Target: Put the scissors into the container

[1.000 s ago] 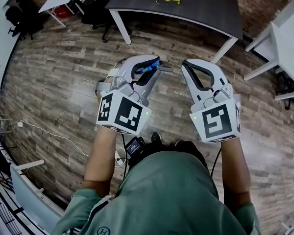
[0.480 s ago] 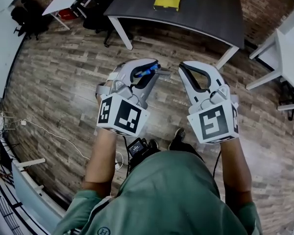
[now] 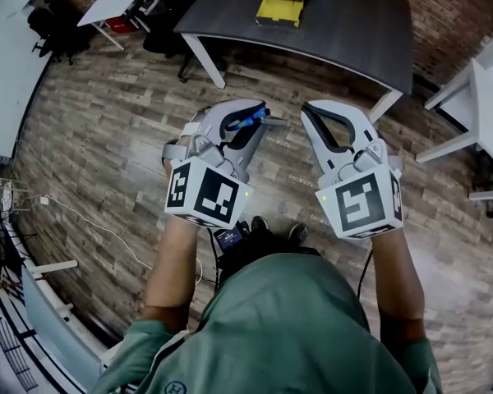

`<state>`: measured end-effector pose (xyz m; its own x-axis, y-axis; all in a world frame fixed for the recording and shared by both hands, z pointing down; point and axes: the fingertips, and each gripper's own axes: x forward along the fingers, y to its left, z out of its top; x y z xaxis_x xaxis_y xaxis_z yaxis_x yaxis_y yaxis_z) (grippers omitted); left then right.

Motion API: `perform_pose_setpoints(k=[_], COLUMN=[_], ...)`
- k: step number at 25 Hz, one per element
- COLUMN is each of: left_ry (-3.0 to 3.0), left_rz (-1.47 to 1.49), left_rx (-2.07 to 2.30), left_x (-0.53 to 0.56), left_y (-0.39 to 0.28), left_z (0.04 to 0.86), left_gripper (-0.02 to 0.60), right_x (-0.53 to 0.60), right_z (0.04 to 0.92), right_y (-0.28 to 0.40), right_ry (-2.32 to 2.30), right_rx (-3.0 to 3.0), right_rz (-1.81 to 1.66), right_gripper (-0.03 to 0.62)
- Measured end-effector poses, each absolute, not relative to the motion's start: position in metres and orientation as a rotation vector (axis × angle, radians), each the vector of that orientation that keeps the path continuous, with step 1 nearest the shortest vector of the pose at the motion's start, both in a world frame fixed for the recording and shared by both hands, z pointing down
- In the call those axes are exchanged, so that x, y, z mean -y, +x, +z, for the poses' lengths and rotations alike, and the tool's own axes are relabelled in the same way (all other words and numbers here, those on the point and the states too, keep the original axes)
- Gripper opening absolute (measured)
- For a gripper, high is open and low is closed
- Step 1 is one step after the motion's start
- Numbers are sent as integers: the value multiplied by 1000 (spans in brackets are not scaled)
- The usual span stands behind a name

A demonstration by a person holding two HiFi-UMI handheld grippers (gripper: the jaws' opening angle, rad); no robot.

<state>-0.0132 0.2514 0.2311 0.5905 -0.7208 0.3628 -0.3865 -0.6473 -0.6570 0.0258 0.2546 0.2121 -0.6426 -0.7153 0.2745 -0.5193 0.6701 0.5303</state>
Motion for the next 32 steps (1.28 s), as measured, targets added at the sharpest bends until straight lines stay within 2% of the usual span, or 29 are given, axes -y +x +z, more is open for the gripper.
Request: perform_pose_setpoints(k=[24, 32], left_ry=[-2335, -2355], left_rz=[-754, -777], left_rx=[-795, -792], left_x=[-106, -63], left_y=[-75, -71], left_z=[228, 239], left_gripper=[35, 35], right_x=[-115, -73], right_z=[215, 225], right_y=[-39, -35], right_ry=[1021, 1006], right_rx=[2320, 2324], right_rz=[-544, -515], right_gripper=[8, 8])
